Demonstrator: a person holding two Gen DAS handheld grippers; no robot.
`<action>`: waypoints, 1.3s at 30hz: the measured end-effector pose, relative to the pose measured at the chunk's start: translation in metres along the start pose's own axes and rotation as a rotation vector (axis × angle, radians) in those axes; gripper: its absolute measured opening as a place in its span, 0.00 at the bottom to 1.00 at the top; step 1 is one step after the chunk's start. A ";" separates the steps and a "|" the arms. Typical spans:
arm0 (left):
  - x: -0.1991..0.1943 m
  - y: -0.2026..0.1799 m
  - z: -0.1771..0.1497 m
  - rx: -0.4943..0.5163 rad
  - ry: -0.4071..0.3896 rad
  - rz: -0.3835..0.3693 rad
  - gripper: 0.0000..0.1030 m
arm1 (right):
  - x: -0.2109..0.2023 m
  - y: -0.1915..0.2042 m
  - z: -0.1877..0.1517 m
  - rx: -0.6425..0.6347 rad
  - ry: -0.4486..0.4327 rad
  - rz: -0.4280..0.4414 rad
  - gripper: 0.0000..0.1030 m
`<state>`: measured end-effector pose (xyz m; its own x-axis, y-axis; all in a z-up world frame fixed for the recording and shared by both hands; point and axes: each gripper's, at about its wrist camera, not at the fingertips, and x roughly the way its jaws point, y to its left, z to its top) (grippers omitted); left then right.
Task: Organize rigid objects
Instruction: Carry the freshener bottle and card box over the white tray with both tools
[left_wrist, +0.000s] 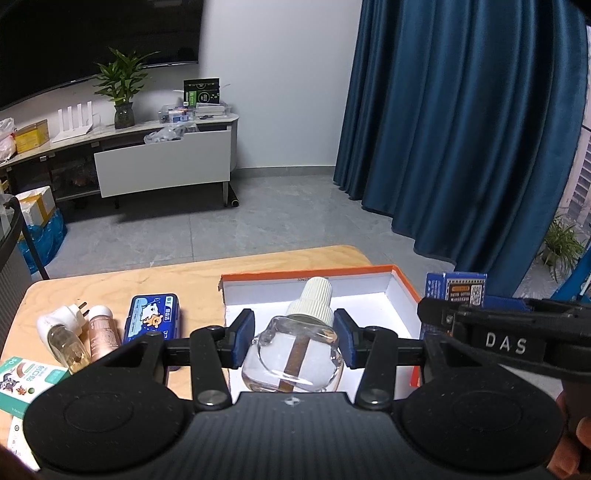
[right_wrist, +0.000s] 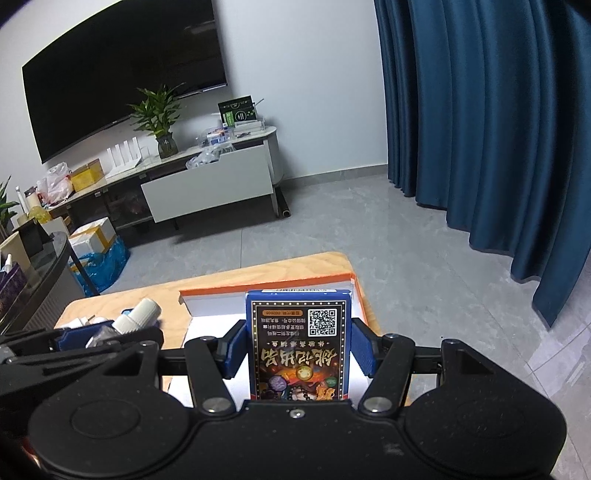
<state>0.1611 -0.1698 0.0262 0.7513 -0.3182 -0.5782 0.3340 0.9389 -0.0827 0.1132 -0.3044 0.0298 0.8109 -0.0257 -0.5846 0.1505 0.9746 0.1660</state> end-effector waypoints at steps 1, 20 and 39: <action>0.001 0.000 0.001 -0.002 0.000 0.002 0.46 | 0.003 0.001 0.004 -0.002 0.003 0.001 0.69; 0.024 0.003 0.009 -0.031 0.029 -0.006 0.46 | 0.032 0.001 0.015 -0.019 0.046 -0.019 0.69; 0.037 0.003 0.007 -0.031 0.050 -0.007 0.46 | 0.054 0.002 0.016 -0.044 0.086 -0.030 0.69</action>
<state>0.1938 -0.1801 0.0097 0.7197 -0.3182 -0.6171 0.3205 0.9407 -0.1114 0.1668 -0.3077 0.0114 0.7548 -0.0373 -0.6549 0.1473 0.9825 0.1138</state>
